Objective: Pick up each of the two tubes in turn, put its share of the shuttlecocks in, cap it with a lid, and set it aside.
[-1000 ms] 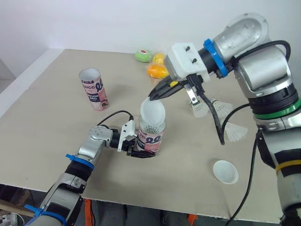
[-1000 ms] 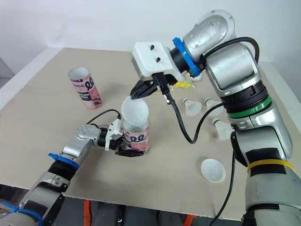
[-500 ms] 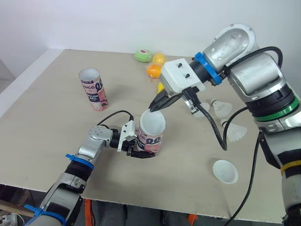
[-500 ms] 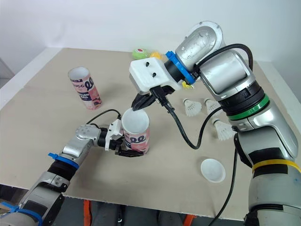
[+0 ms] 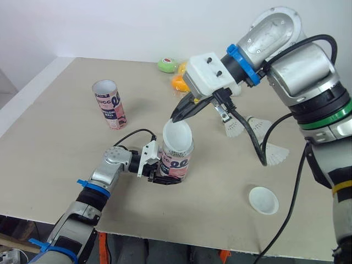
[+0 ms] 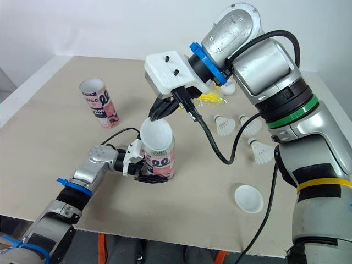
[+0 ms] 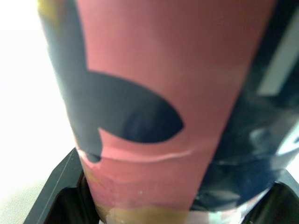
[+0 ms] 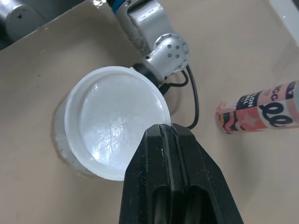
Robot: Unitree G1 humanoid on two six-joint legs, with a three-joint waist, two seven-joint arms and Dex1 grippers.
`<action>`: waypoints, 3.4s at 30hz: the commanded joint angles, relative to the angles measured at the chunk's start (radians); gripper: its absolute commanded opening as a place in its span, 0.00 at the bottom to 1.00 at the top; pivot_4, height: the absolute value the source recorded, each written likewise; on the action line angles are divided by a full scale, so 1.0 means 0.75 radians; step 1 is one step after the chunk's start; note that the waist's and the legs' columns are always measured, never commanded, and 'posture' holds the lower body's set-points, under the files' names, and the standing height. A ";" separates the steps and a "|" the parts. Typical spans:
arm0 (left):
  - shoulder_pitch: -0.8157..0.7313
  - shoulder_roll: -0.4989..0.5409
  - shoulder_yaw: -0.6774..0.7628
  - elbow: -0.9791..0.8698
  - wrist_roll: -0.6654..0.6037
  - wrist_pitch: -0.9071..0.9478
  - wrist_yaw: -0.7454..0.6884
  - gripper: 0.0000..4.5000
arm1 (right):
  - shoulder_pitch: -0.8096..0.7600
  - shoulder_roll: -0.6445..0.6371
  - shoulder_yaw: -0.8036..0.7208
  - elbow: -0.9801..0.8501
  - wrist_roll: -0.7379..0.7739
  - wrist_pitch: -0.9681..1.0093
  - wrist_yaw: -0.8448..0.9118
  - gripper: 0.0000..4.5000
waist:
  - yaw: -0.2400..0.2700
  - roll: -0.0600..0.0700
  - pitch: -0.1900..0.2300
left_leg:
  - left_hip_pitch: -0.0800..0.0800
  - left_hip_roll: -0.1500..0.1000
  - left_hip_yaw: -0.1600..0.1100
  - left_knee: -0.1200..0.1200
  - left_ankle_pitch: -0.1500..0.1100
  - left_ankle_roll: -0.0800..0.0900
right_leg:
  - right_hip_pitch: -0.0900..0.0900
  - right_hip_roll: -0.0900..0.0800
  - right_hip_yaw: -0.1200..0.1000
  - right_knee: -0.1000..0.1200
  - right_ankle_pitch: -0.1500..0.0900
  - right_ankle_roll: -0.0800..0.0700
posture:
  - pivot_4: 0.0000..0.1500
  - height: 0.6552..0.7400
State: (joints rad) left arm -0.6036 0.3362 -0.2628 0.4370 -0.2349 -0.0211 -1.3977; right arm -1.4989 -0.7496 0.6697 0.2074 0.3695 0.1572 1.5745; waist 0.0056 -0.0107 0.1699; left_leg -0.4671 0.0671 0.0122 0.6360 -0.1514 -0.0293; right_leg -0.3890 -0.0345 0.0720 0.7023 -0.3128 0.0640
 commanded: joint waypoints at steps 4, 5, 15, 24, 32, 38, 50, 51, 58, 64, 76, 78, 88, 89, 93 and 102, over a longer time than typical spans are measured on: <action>0.038 0.019 -0.055 0.049 0.070 0.018 -0.002 0.69 | 0.011 -0.044 0.017 -0.081 0.037 -0.011 0.053 0.03 | 0.000 0.000 0.000 | 0.000 0.000 0.000 0.000 0.000 0.000 | 0.000 0.000 0.000 0.000 0.000 0.000 | 1.00 0.46; 0.038 0.018 -0.055 0.048 0.070 0.018 -0.002 0.69 | 0.018 -0.046 0.022 -0.085 0.035 -0.012 0.053 0.03 | 0.000 0.000 0.000 | 0.000 0.000 0.000 0.000 0.000 0.000 | 0.000 0.000 0.000 0.000 0.000 0.000 | 1.00 0.46; 0.041 0.019 -0.055 0.043 0.069 0.022 0.013 0.69 | 0.079 -0.072 0.067 -0.109 -0.032 -0.073 0.053 0.03 | 0.001 0.000 0.000 | 0.000 0.000 0.000 0.000 0.000 0.000 | 0.000 0.000 0.000 0.000 0.000 0.000 | 1.00 0.46; 0.044 0.022 -0.054 0.037 0.060 0.025 0.026 0.69 | 0.183 -0.026 0.061 -0.125 -0.201 -0.227 0.053 0.08 | 0.001 0.000 -0.002 | 0.001 0.000 0.000 0.000 0.000 0.000 | 0.002 0.000 0.000 0.000 0.000 0.000 | 1.00 0.46; 0.048 0.015 -0.048 0.035 0.059 0.025 0.039 0.69 | 0.313 0.102 0.001 -0.228 -0.287 -0.135 0.033 0.78 | -0.001 0.000 -0.007 | 0.009 0.000 0.000 0.000 0.000 -0.001 | 0.008 0.001 0.000 0.000 -0.001 -0.001 | 1.00 0.46; 0.037 0.002 -0.043 0.057 0.061 0.014 0.046 0.69 | 0.363 0.217 -0.051 -0.168 -0.401 -0.110 -0.001 0.83 | -0.001 -0.002 -0.014 | 0.018 0.001 0.000 -0.002 0.000 -0.001 | 0.010 0.001 0.000 0.000 -0.002 -0.002 | 1.00 0.46; 0.029 -0.020 -0.034 0.086 0.070 -0.006 0.055 0.69 | 0.473 0.229 0.024 -0.115 -0.595 -0.239 0.053 0.83 | -0.004 -0.006 -0.050 | 0.041 0.002 0.002 -0.007 -0.002 -0.004 | 0.027 0.001 0.000 0.000 -0.012 -0.011 | 1.00 0.46; 0.029 -0.023 -0.032 0.087 0.070 -0.006 0.057 0.69 | 0.445 0.255 -0.004 -0.080 -0.594 -0.229 0.052 0.83 | -0.004 -0.007 -0.051 | 0.041 0.002 0.002 -0.007 -0.002 -0.004 | 0.027 0.001 0.000 0.000 -0.012 -0.011 | 1.00 0.46; 0.040 -0.030 -0.022 0.088 0.079 -0.015 0.061 0.69 | 0.172 0.298 -0.242 0.136 -0.261 0.011 0.053 0.83 | -0.020 -0.004 -0.043 | 0.041 0.003 0.002 -0.007 -0.002 -0.004 | 0.024 0.001 0.001 0.000 -0.005 -0.019 | 1.00 0.46; 0.039 -0.037 -0.019 0.097 0.088 -0.024 0.060 0.69 | 0.153 0.184 -0.214 0.089 -0.110 0.078 0.053 0.46 | 0.005 -0.003 -0.036 | 0.027 0.000 0.000 -0.007 -0.004 -0.003 | 0.017 0.000 0.001 -0.005 -0.006 -0.008 | 1.00 0.46; 0.011 -0.045 -0.017 0.137 0.099 -0.046 0.040 0.69 | 0.262 0.044 -0.102 -0.108 -0.071 0.118 0.053 0.01 | 0.004 -0.001 -0.032 | 0.024 -0.001 -0.002 -0.006 -0.006 -0.003 | 0.016 0.000 0.001 -0.005 -0.009 -0.006 | 1.00 0.46; 0.013 -0.043 -0.018 0.135 0.098 -0.048 0.039 0.69 | 0.302 0.038 -0.062 -0.132 -0.122 0.089 0.053 0.01 | 0.004 -0.001 -0.031 | 0.024 -0.001 -0.001 -0.005 -0.006 -0.003 | 0.015 0.000 0.002 -0.005 -0.010 -0.009 | 1.00 0.46; 0.034 -0.037 -0.014 0.106 0.096 -0.039 0.050 0.69 | 0.346 0.067 0.058 -0.079 -0.294 -0.085 0.053 0.01 | 0.002 -0.001 -0.031 | 0.028 -0.001 -0.001 -0.006 -0.006 -0.004 | 0.019 0.000 0.002 -0.005 -0.011 -0.010 | 1.00 0.46; 0.037 -0.037 -0.014 0.102 0.095 -0.039 0.053 0.69 | 0.329 0.085 0.019 -0.057 -0.273 -0.068 0.053 0.01 | 0.000 -0.001 -0.032 | 0.029 -0.001 -0.001 -0.006 -0.006 -0.004 | 0.020 0.000 0.002 -0.005 -0.012 -0.010 | 1.00 0.46; 0.055 -0.033 -0.010 0.088 0.097 -0.041 0.057 0.69 | 0.255 0.094 -0.136 -0.055 -0.065 0.087 0.053 0.01 | -0.001 -0.001 -0.031 | 0.030 0.000 -0.001 -0.006 -0.006 -0.004 | 0.019 0.000 0.001 -0.005 -0.010 -0.012 | 1.00 0.46; 0.073 -0.036 -0.011 0.065 0.100 -0.033 0.069 0.69 | 0.357 -0.077 -0.501 -0.176 0.080 0.369 -0.023 0.33 | 0.004 -0.002 -0.028 | 0.021 -0.002 -0.003 -0.008 -0.006 -0.004 | 0.013 -0.001 0.001 -0.006 -0.010 -0.006 | 1.00 0.46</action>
State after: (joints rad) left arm -0.5660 0.3036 -0.2370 0.4574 -0.2024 -0.0590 -1.3663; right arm -1.2663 -0.7737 0.3728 0.1510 0.3901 0.3894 1.5667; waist 0.0089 -0.0123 0.1489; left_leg -0.4516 0.0659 0.0102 0.6298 -0.1563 -0.0323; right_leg -0.3796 -0.0349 0.0727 0.6976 -0.3203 0.0595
